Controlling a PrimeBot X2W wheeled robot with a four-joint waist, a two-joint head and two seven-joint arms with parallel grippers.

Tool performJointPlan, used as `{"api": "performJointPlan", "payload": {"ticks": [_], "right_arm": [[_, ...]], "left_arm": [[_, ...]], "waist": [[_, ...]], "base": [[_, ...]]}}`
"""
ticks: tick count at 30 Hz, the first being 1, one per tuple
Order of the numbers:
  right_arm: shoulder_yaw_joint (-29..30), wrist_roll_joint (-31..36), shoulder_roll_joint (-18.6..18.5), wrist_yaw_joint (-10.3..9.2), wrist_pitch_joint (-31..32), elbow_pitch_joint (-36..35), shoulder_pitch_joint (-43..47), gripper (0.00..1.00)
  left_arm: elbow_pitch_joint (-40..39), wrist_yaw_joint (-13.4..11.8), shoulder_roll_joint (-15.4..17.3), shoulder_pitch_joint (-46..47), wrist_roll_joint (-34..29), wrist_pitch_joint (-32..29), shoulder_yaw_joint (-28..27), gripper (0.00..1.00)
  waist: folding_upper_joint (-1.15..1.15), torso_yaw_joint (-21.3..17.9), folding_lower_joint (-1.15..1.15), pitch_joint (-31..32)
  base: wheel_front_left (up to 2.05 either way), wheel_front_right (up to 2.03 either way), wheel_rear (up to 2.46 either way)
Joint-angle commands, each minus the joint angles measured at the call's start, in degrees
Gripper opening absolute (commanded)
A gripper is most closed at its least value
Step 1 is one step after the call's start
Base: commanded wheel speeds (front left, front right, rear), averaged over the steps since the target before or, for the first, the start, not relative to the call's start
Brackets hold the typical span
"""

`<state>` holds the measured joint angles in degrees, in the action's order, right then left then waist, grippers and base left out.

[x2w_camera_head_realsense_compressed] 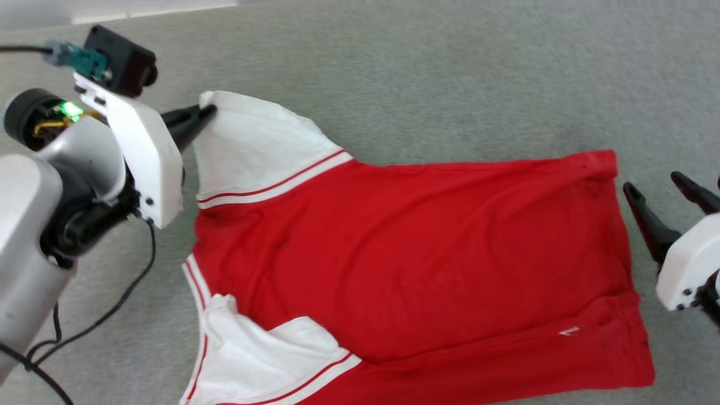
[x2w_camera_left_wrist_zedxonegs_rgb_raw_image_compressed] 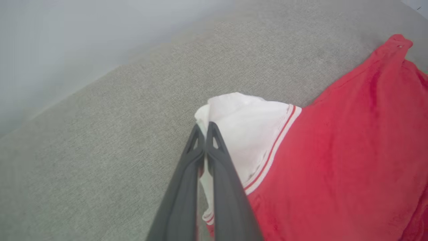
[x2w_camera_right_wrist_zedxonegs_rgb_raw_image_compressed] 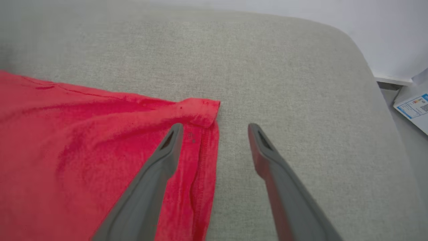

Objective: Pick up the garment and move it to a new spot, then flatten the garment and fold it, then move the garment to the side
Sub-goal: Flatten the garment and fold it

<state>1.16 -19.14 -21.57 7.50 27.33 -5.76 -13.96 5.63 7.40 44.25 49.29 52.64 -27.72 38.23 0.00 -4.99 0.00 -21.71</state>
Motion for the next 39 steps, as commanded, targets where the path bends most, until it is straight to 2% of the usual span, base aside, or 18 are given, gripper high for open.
{"api": "performJointPlan", "payload": {"ticks": [1,6,9,17,26,27,28,29,30,33,39], "right_arm": [[-0.2,-0.3,-1.7,-0.04,2.9,-0.3,-1.5,1.0],[-1.2,-3.9,-4.9,-0.03,18.4,2.6,-7.6,1.0],[-2.4,-3.6,-7.1,-0.03,23.5,5.9,-11.1,1.0],[-6.6,-2.9,-10.5,-0.03,28.3,14.9,-16.5,1.0],[-11.5,-2.6,-11.9,-0.02,29.5,22.2,-13.7,1.0],[-11.9,-2.2,-12.1,-0.02,29.4,23.0,-13.5,0.95],[-12.5,-2.0,-12.4,-0.05,29.5,23.9,-13.1,0.46],[-13.0,-1.9,-12.6,-0.06,29.3,24.6,-12.7,0.1],[-13.3,-2.1,-12.8,-0.06,29.0,25.1,-12.5,0.0],[-12.8,-2.8,-12.4,-0.06,26.5,25.6,-13.3,0.0],[-11.4,-4.1,-11.9,-0.03,21.3,24.9,-16.3,0.0]], "left_arm": [[-1.4,-0.3,-0.1,-1.4,-0.2,0.8,0.1,0.0],[-9.1,-1.8,0.6,-5.5,0.5,4.1,-0.8,0.0],[-12.7,-2.4,0.9,-6.8,0.0,5.3,-0.9,0.0],[-18.6,-3.5,-0.8,-8.6,-1.8,8.5,-0.2,0.0],[-20.0,-3.2,-2.2,-10.5,-2.3,11.1,1.0,0.0],[-19.7,-3.1,-2.0,-10.5,-2.7,11.3,1.0,0.0],[-19.4,-3.1,-2.0,-10.3,-3.1,11.5,1.1,0.0],[-19.2,-2.9,-2.0,-10.3,-3.3,11.8,1.3,0.0],[-18.8,-2.9,-2.3,-10.4,-3.3,12.0,1.3,0.0],[-17.7,-2.8,-2.5,-11.0,-3.0,13.1,1.3,0.0],[-15.2,-4.1,-1.6,-12.8,-3.6,15.9,-0.1,0.0]], "waist": [[0.0,2.5,0.0,1.6],[0.0,5.3,0.0,1.2],[0.0,7.1,0.0,0.2],[0.0,11.1,0.0,-1.9],[0.0,13.9,0.0,-4.0],[0.0,14.1,0.0,-4.1],[0.0,14.2,0.0,-4.1],[0.0,14.4,0.0,-4.1],[0.0,14.5,0.0,-4.1],[0.0,14.3,0.0,-3.2],[0.0,12.6,0.0,0.8]], "base": [[0.0,0.0,0.0],[0.0,0.0,0.0],[0.0,0.0,0.0],[0.0,0.0,0.0],[0.0,0.0,0.0],[0.0,0.0,0.0],[0.0,0.0,0.0],[0.0,0.0,0.0],[0.0,0.0,0.0],[0.0,0.0,0.0],[0.0,0.0,0.0]]}}
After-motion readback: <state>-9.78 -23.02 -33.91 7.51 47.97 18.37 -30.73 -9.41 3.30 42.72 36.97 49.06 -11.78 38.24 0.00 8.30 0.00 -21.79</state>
